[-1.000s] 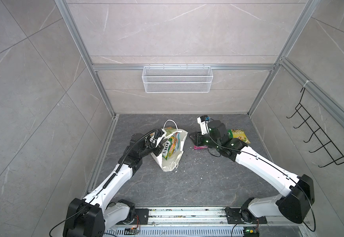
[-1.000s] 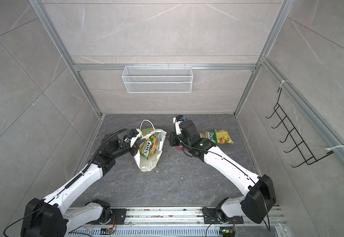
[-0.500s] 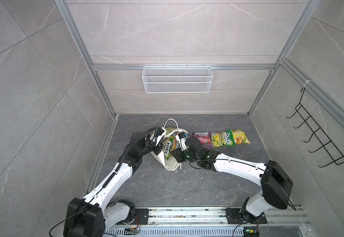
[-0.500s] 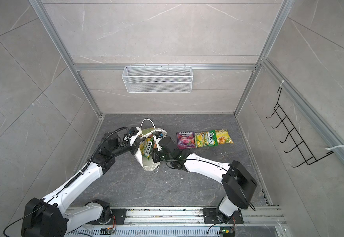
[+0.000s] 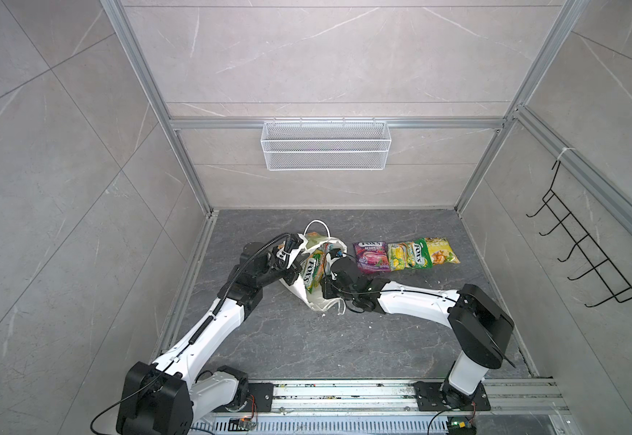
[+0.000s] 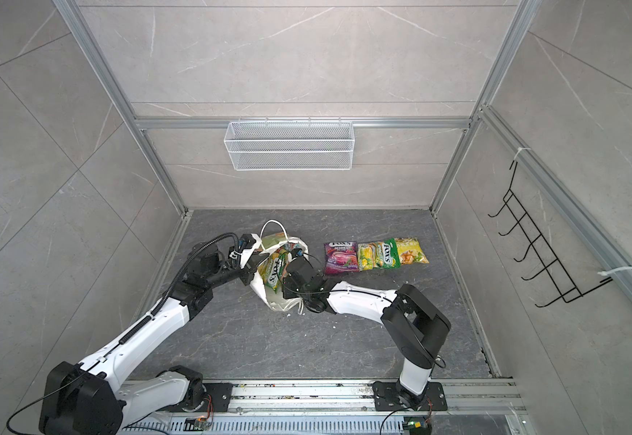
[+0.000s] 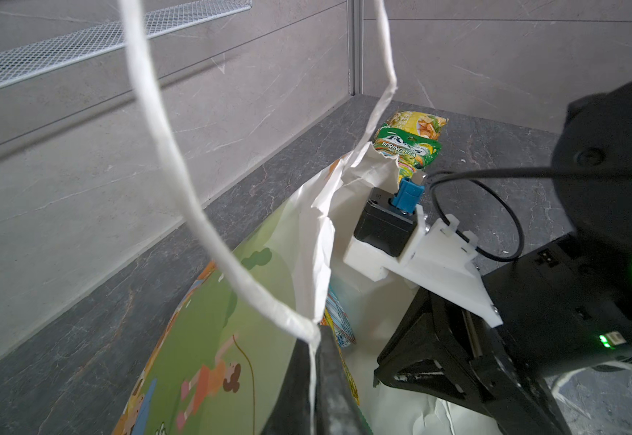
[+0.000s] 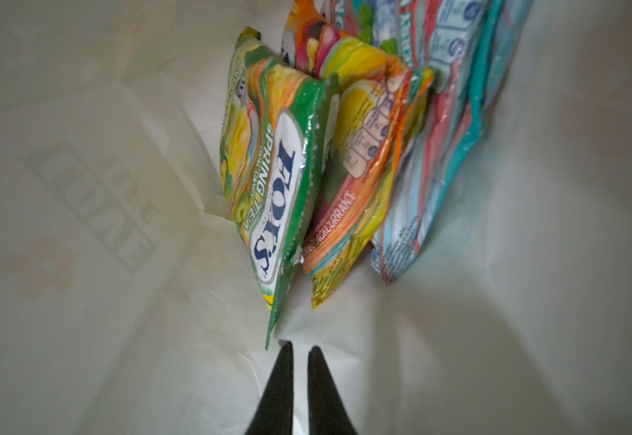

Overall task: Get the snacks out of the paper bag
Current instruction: 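Reach the right gripper into the bag opening held by the left gripper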

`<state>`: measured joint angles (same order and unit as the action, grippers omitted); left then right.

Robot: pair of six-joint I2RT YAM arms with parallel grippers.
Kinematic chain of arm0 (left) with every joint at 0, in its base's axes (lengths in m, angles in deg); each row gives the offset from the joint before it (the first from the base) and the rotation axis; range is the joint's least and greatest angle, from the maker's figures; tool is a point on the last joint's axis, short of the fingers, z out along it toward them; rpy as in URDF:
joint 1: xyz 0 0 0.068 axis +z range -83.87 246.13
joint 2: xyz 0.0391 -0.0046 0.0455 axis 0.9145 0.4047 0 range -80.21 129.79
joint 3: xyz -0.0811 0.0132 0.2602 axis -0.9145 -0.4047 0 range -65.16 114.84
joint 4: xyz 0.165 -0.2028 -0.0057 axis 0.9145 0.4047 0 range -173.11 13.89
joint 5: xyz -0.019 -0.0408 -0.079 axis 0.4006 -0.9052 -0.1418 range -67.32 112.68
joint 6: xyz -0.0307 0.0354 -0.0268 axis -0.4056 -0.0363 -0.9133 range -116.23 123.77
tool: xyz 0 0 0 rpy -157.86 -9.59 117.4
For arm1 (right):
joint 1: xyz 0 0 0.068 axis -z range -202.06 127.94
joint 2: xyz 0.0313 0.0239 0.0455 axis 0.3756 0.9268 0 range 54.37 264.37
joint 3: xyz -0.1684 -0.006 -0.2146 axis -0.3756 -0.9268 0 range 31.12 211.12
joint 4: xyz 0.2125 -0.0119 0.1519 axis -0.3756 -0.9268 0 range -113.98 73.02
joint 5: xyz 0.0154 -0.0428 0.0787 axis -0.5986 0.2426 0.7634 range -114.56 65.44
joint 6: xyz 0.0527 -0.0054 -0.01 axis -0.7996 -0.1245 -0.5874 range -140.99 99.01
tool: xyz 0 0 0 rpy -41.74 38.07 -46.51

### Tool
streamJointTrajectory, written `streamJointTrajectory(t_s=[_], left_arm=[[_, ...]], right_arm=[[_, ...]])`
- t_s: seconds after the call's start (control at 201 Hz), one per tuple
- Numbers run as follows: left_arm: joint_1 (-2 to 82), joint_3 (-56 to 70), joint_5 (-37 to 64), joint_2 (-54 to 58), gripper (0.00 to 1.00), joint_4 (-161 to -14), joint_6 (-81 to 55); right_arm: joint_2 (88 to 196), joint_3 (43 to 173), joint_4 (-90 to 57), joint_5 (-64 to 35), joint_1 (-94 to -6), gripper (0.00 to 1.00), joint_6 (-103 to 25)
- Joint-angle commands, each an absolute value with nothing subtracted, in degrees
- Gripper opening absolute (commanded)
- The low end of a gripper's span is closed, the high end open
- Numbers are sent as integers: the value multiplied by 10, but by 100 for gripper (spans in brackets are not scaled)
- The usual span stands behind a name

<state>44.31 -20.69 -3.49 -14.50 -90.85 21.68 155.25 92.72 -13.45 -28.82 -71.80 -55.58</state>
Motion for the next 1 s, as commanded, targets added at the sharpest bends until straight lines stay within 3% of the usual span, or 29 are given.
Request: streamJointTrajectory(t_s=[0.0, 0.503, 0.996], left_arm=[[439, -186, -61, -144, 0, -946, 200], [410, -187, -51, -116, 0, -968, 182], [406, -187, -49, -112, 0, -968, 186]], right_arm=[[1572, 933, -148, -316, -700, 13, -569], [1546, 911, -82, -248, -681, 17, -601], [1603, 906, 5, -290, -701, 21, -689]])
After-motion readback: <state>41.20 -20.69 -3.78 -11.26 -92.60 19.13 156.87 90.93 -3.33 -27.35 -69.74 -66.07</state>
